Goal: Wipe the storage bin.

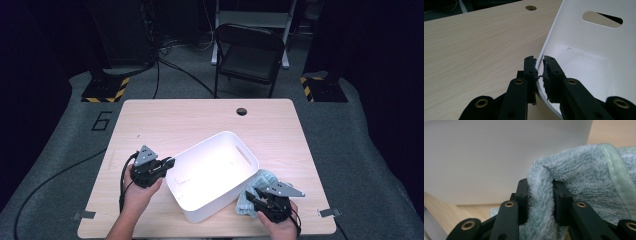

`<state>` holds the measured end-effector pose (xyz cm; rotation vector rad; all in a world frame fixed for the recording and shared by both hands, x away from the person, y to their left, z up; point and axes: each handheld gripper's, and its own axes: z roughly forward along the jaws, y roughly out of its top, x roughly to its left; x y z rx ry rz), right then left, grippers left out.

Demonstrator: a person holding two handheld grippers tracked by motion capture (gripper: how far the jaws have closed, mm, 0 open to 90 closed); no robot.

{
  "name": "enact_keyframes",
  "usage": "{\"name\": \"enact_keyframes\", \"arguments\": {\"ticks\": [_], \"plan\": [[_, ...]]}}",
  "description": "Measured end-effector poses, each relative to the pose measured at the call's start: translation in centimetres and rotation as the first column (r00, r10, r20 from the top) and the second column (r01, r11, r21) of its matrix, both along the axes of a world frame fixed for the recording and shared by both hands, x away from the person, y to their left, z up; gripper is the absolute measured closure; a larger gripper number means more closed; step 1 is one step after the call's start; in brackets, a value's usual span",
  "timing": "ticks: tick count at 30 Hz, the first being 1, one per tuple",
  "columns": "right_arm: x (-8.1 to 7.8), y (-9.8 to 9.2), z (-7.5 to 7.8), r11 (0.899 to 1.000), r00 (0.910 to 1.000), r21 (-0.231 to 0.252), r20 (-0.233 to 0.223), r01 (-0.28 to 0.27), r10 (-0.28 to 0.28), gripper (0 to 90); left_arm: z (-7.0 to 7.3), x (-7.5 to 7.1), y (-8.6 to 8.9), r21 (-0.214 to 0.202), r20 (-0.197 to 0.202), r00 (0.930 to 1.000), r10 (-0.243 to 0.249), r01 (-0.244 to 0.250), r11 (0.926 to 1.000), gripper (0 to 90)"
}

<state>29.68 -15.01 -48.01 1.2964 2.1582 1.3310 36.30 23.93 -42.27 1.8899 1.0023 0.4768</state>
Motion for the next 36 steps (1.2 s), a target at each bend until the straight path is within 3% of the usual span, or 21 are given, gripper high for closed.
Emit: {"name": "enact_keyframes", "arguments": {"ticks": [3,10,17,19,25,30,33,36], "plan": [[0.4,0.0,-1.0,1.0,0.9989,-0.011,-0.046,-0.007,0.007,69.3,0.0,0.0,0.0,-0.002,0.002,1.0,0.003,-0.003,1.0,80.4],[0.6,0.2,-1.5,1.0,0.998,-0.023,-0.063,-0.002,0.0,69.3,0.0,-0.1,-0.1,-0.001,-0.001,1.0,0.001,-0.001,1.0,79.9],[-0.2,0.5,0.0,1.0,0.9998,-0.016,0.021,0.002,-0.002,69.2,0.0,-0.1,-0.2,-0.001,0.003,1.0,0.003,-0.003,1.0,79.7],[-0.6,0.5,1.3,1.0,0.9982,-0.009,0.059,-0.006,0.007,69.2,-0.1,-0.1,-0.3,-0.003,0.009,0.9999,0.006,-0.006,1.0,79.7],[-1.3,0.4,3.5,0.999,0.9924,0.042,0.123,-0.016,0.011,69.2,0.0,-0.2,-0.3,0.0,0.002,1.0,0.0,0.0,1.0,79.6],[-1.8,0.4,4.5,0.999,0.9884,0.051,0.152,-0.019,0.011,69.2,0.0,-0.2,-0.3,-0.004,0.004,1.0,0.0,0.001,1.0,79.6],[-1.7,0.4,4.3,0.998,0.9888,0.052,0.149,-0.023,0.015,69.2,0.0,-0.2,-0.4,-0.005,0.003,1.0,-0.001,0.001,1.0,79.6],[-1.4,0.4,3.5,0.997,0.9929,0.069,0.117,-0.029,0.021,69.3,0.0,-0.2,-0.4,-0.008,0.004,1.0,0.001,-0.001,1.0,79.5]]}}
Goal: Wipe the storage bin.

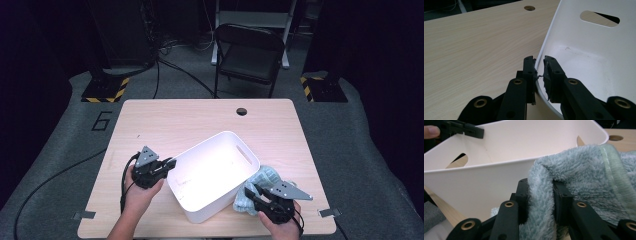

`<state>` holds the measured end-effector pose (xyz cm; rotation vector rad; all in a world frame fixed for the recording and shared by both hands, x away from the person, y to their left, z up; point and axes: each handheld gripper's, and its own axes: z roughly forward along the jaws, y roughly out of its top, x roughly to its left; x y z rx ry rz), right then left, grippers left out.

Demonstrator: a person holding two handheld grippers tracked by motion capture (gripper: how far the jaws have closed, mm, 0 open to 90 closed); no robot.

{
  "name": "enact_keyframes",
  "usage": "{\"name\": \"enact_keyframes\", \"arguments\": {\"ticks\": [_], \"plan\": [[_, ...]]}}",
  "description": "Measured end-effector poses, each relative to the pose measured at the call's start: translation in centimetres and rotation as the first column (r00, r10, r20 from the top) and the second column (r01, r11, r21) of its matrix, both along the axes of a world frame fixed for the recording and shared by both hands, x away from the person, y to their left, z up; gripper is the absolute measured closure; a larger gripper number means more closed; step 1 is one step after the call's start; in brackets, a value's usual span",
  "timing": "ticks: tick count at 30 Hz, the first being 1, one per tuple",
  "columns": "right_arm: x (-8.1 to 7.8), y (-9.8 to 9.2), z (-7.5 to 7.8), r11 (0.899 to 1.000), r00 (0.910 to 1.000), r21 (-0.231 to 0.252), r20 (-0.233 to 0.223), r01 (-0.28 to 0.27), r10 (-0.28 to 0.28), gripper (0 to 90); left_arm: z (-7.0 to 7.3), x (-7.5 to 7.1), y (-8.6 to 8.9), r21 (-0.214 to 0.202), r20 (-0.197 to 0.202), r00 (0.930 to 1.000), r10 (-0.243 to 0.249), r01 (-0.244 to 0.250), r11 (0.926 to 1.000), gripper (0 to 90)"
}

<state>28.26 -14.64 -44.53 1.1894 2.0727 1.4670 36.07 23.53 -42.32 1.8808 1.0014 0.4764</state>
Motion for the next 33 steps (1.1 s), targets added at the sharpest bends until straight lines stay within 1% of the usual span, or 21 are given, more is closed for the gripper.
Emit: {"name": "enact_keyframes", "arguments": {"ticks": [1,2,5,8,11,14,15,17,19,20,22,25,27,29,33], "plan": [[0.1,0.1,-0.3,1.0,1.0,-0.004,-0.005,0.004,-0.004,69.2,0.0,0.0,0.0,0.0,0.0,1.0,0.0,0.0,1.0,79.5],[0.1,0.1,-0.5,1.0,0.9998,-0.007,-0.022,0.005,-0.005,69.2,0.0,0.0,0.0,0.0,0.0,1.0,0.0,0.0,1.0,79.4],[0.4,0.3,-1.4,1.0,0.999,-0.027,-0.044,-0.004,0.003,69.1,0.0,0.0,0.0,-0.001,-0.001,1.0,0.001,-0.001,1.0,79.2],[0.7,0.5,-2.3,0.999,0.997,-0.053,-0.077,-0.011,0.007,69.0,0.0,0.0,0.0,-0.003,-0.001,1.0,0.002,-0.002,1.0,79.0],[1.1,0.6,-3.7,0.997,0.992,-0.078,-0.125,-0.022,0.012,68.9,0.0,0.0,0.0,-0.003,-0.001,1.0,0.003,-0.003,1.0,78.9],[1.5,0.9,-4.9,0.994,0.9812,-0.097,-0.191,-0.042,0.023,68.6,0.0,0.0,0.0,-0.003,-0.001,1.0,0.004,-0.004,1.0,78.8],[1.5,1.1,-5.2,0.993,0.9818,-0.107,-0.188,-0.048,0.027,68.5,0.0,0.0,-0.1,-0.005,-0.002,1.0,0.005,-0.005,1.0,78.8],[1.4,1.3,-5.0,0.991,0.9826,-0.127,-0.185,-0.044,0.02,68.4,0.0,0.0,-0.1,-0.008,-0.003,1.0,0.005,-0.005,1.0,78.7],[1.3,1.4,-4.8,0.991,0.9838,-0.13,-0.178,-0.042,0.018,68.4,0.0,0.0,-0.1,-0.008,-0.003,1.0,0.006,-0.006,1.0,78.7],[1.2,1.4,-4.7,0.992,0.9836,-0.119,-0.18,-0.035,0.014,68.4,0.0,0.0,-0.1,-0.007,-0.002,1.0,0.005,-0.005,1.0,78.7],[1.1,1.5,-4.3,0.994,0.9861,-0.107,-0.166,-0.033,0.015,68.4,0.0,-0.1,-0.1,-0.004,-0.002,1.0,0.006,-0.006,1.0,78.6],[0.7,1.6,-3.5,0.996,0.9909,-0.088,-0.133,-0.034,0.022,68.4,0.0,-0.1,-0.1,-0.002,-0.003,1.0,0.003,-0.003,1.0,78.5],[0.4,1.7,-2.7,0.996,0.9949,-0.078,-0.097,-0.035,0.027,68.4,0.0,-0.1,-0.1,0.001,-0.002,1.0,0.0,0.0,1.0,78.4],[0.0,1.7,-1.8,0.998,0.9969,-0.058,-0.07,-0.039,0.034,68.4,0.0,-0.1,-0.1,0.001,-0.002,1.0,0.0,0.0,1.0,78.3],[-0.7,1.8,-0.1,0.998,0.9986,-0.021,-0.013,-0.051,0.051,68.4,0.0,-0.1,-0.2,0.001,-0.002,1.0,-0.001,0.001,1.0,78.3]]}}
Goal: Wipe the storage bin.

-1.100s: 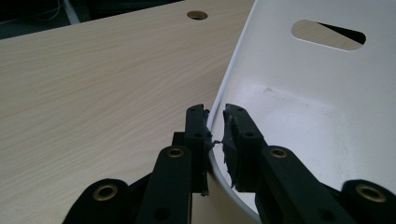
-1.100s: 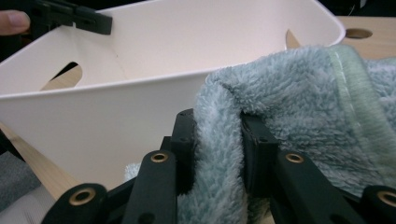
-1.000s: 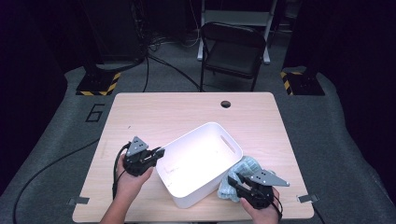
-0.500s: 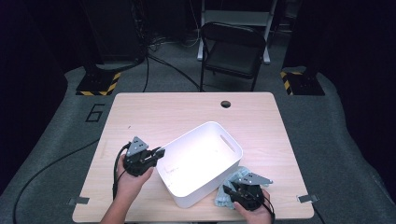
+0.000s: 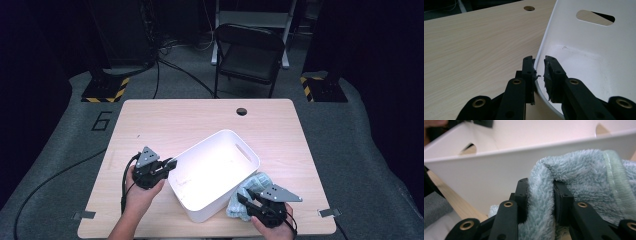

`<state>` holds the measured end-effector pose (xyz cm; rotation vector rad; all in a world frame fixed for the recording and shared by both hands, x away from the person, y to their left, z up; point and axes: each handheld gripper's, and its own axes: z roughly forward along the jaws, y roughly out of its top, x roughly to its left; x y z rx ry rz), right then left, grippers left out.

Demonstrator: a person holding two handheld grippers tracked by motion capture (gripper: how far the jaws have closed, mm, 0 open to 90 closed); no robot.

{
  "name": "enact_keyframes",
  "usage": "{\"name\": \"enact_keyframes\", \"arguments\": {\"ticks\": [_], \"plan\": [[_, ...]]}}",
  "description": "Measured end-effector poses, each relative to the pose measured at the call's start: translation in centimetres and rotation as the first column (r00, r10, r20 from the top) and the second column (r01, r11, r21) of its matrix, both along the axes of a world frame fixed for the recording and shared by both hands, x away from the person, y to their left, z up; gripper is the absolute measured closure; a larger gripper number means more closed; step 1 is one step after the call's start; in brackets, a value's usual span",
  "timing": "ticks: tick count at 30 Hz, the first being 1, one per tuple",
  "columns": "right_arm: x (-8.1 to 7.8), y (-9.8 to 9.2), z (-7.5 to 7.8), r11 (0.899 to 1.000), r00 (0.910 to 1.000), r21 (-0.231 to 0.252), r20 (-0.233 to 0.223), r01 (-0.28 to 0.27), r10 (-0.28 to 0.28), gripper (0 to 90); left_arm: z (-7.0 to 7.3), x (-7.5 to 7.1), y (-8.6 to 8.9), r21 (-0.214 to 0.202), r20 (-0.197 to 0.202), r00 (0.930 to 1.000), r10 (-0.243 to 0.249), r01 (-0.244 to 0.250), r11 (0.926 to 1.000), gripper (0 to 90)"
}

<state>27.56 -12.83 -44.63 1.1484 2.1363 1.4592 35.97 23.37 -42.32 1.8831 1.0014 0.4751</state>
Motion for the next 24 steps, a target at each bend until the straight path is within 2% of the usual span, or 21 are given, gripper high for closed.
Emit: {"name": "enact_keyframes", "arguments": {"ticks": [2,4,7,10,15,24], "plan": [[-0.2,0.1,0.4,1.0,1.0,0.006,0.006,-0.003,0.003,68.4,0.0,0.0,0.0,0.0,0.0,1.0,-0.001,0.001,1.0,78.3],[-0.5,0.3,1.1,1.0,0.9994,0.006,0.03,-0.017,0.017,68.1,0.0,0.0,-0.1,-0.002,0.002,1.0,0.001,-0.001,1.0,78.4],[-0.5,0.4,0.9,1.0,0.9992,0.003,0.031,-0.025,0.025,68.2,0.0,-0.1,-0.1,-0.001,0.003,1.0,0.002,-0.002,1.0,78.4],[-0.2,0.3,0.3,0.999,0.9995,0.012,0.007,-0.03,0.03,68.3,0.0,-0.1,-0.1,0.0,0.002,1.0,0.001,-0.001,1.0,78.4],[0.3,0.3,-0.9,0.999,0.9993,-0.013,-0.022,-0.032,0.031,68.2,0.0,-0.1,-0.1,0.002,0.002,1.0,-0.001,0.001,1.0,78.1],[1.3,0.3,-3.6,0.999,0.9927,-0.041,-0.119,-0.025,0.02,67.9,0.0,0.0,-0.1,-0.005,-0.001,1.0,-0.005,0.005,1.0,77.6]]}}
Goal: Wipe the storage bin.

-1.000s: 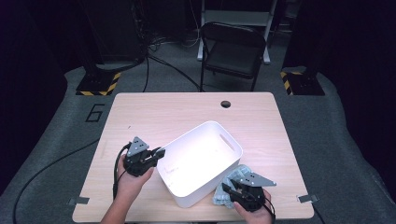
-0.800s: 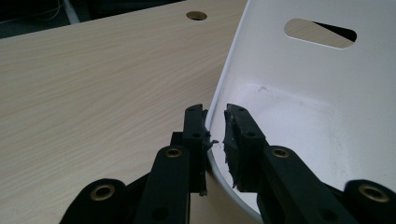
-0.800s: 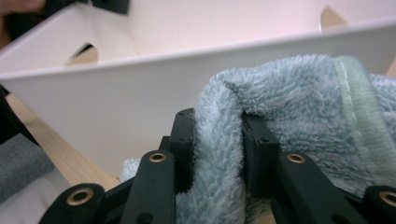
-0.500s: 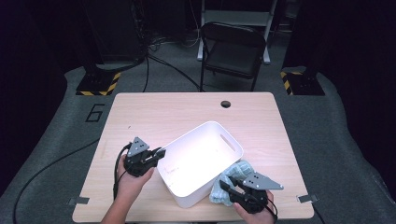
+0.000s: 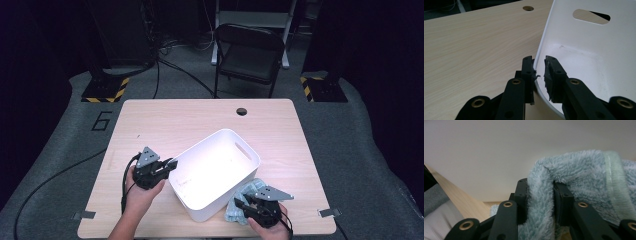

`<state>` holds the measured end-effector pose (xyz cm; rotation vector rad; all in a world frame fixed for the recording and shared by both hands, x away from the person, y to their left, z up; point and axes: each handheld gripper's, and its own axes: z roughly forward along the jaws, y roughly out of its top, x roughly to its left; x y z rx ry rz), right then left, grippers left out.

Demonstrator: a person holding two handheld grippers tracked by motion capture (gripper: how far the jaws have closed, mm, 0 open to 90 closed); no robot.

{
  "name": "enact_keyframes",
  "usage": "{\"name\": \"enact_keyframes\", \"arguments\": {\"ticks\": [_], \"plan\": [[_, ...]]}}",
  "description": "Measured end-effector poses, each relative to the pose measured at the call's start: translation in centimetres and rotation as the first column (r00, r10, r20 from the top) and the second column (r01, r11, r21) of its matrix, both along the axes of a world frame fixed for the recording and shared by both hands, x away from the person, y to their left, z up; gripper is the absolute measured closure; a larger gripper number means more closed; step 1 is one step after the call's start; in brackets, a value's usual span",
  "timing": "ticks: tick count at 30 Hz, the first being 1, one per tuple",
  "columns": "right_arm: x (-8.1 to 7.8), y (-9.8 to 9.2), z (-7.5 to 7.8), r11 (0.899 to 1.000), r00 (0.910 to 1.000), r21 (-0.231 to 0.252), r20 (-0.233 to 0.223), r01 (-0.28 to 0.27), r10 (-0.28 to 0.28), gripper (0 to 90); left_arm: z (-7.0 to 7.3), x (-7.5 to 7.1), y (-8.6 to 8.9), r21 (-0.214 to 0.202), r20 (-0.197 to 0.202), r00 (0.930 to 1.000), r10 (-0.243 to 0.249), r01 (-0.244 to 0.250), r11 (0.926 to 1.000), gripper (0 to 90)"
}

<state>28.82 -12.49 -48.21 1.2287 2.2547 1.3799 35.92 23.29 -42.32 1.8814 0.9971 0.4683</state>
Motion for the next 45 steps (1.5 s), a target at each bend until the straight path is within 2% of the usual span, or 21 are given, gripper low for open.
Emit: {"name": "enact_keyframes", "arguments": {"ticks": [5,9,10,12,15,20,22,25,32,39,41,45], "plan": [[0.5,0.1,-1.2,1.0,0.9987,-0.026,-0.051,-0.003,0.002,67.7,0.0,0.0,0.0,-0.001,0.0,1.0,0.0,0.0,1.0,77.6],[0.5,0.0,-1.2,1.0,0.9983,-0.028,-0.058,-0.002,0.0,67.6,0.0,0.0,0.0,0.001,0.0,1.0,-0.001,0.001,1.0,77.5],[0.6,-0.1,-1.1,0.999,0.9992,-0.036,-0.041,-0.007,0.005,67.5,0.0,0.0,0.0,0.001,0.0,1.0,-0.001,0.001,1.0,77.5],[0.3,-0.1,-0.5,1.0,0.9996,-0.022,-0.027,0.005,-0.005,67.4,0.0,0.0,0.0,0.002,0.002,1.0,0.0,0.0,1.0,77.5],[-0.2,-0.3,1.1,1.0,0.9991,0.012,0.037,0.021,-0.021,67.4,0.0,0.0,0.0,0.002,0.002,1.0,0.0,0.0,1.0,77.5],[-1.2,-0.6,3.9,0.996,0.9895,0.081,0.139,0.031,-0.042,67.4,0.0,0.0,-0.1,0.004,0.005,1.0,-0.002,0.002,1.0,77.5],[-1.3,-0.6,4.3,0.997,0.9874,0.074,0.156,0.015,-0.027,67.1,0.0,0.0,-0.1,0.004,0.004,1.0,-0.004,0.004,1.0,77.5],[-1.1,-0.6,3.9,0.998,0.9887,0.067,0.147,0.02,-0.03,67.1,0.0,0.0,-0.1,0.01,0.005,1.0,-0.007,0.007,0.9999,77.6],[-0.3,-0.5,1.6,0.999,0.9975,0.026,0.065,0.024,-0.026,67.1,0.0,-0.1,-0.1,0.008,0.003,1.0,-0.006,0.006,1.0,77.4],[0.7,-0.4,-1.0,1.0,0.9991,-0.025,-0.04,0.015,-0.016,67.0,0.0,-0.1,-0.1,0.007,0.005,1.0,-0.005,0.005,1.0,77.2],[0.8,-0.3,-1.4,0.999,0.9986,-0.033,-0.049,0.016,-0.018,67.0,0.0,-0.1,-0.1,0.006,0.005,1.0,-0.004,0.004,1.0,77.1],[0.7,-0.2,-1.1,0.999,0.999,-0.045,-0.04,0.016,-0.018,66.8,0.0,-0.1,-0.1,0.006,0.005,1.0,-0.005,0.005,1.0,77.0]]}}
